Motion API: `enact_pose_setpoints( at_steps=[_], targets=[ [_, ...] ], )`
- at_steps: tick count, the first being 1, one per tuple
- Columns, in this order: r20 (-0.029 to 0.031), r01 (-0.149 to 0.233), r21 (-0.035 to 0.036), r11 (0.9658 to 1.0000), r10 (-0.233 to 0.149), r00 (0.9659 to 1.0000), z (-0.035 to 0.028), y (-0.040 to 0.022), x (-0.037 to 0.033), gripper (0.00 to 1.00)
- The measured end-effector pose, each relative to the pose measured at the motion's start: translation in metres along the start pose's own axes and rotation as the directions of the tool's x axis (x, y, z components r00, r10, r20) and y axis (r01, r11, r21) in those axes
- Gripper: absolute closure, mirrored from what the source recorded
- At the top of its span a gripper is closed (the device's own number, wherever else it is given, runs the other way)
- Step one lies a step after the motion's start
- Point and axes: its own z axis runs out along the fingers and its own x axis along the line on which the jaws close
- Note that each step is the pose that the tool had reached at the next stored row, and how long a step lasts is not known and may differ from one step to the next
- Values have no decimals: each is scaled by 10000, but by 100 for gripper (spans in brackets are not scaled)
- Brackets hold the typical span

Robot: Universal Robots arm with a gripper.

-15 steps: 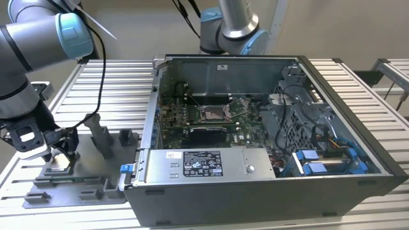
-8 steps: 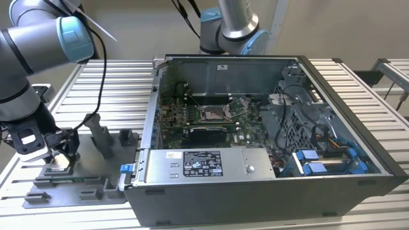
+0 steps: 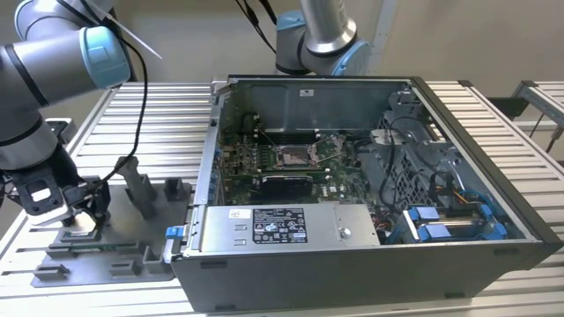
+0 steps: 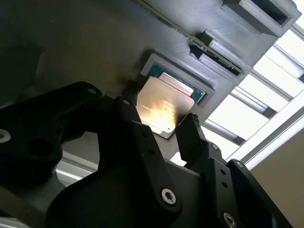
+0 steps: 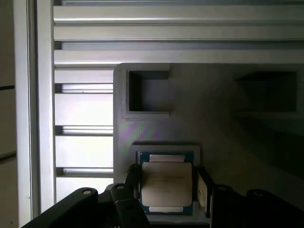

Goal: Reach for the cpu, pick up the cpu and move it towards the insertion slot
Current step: 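Pick up the cpu and move it towards the insertion slot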

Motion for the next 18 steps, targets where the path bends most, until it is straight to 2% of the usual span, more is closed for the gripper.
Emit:
enact_pose_setpoints(
  at_steps=[18],
  targets=[
    [0,-1,0,10000,1,10000,23,0,7,0]
  ],
)
